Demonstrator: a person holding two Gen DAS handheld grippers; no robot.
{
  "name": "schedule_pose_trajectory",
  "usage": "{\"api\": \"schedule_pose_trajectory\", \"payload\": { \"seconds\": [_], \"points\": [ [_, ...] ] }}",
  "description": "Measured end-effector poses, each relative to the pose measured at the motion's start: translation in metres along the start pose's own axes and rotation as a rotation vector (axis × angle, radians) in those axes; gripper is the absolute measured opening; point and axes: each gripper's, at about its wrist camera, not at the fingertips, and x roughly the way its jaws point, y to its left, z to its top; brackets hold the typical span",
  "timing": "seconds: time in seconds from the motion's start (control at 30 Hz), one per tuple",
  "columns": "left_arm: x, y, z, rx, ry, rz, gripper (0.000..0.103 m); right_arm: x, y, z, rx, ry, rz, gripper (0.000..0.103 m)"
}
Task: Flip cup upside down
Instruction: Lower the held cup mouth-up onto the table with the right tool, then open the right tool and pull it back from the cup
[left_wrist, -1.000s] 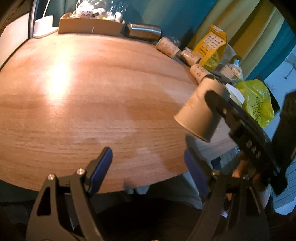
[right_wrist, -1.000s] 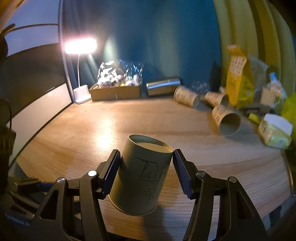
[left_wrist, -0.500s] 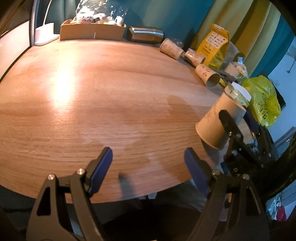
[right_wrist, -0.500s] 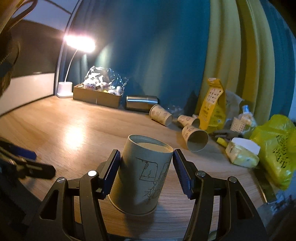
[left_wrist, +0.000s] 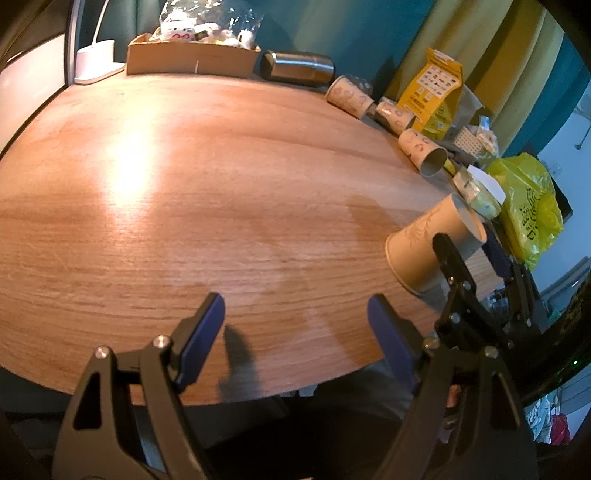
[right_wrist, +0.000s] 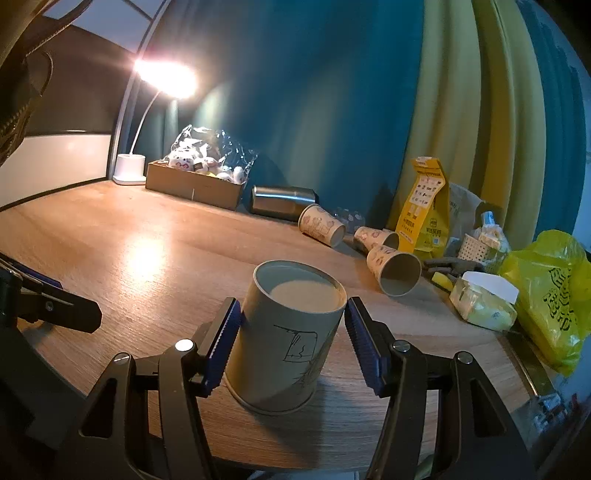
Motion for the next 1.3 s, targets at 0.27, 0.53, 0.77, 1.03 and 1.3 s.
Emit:
{"api": "schedule_pose_trajectory", "payload": {
  "seconds": [0.27,0.53,0.77,1.03,1.3],
  "points": [
    [0.000,-0.001,0.001,0.003,0.000,0.003,0.081,0.002,-0.001,0.001,0.023,0.012,0.015,0.061],
    [0.001,-0.002,0.002,0.001,0.003,0.007,0.081,0.006,-0.003,0.002,0.053,0.032,0.039,0.061],
    [-0.006,-0.009,0.010,0.006,-0.012,0.010,0.081,0.005,-0.011,0.013,0.101,0.056,0.062,0.075],
    [-0.027,-0.031,0.024,0.039,-0.064,-0.006,0.081,-0.008,-0.036,0.043,0.181,0.092,0.091,0.075],
    [-0.048,-0.053,0.038,0.091,-0.127,0.011,0.081,-0.017,-0.065,0.071,0.249,0.159,0.108,0.075]
  ]
}}
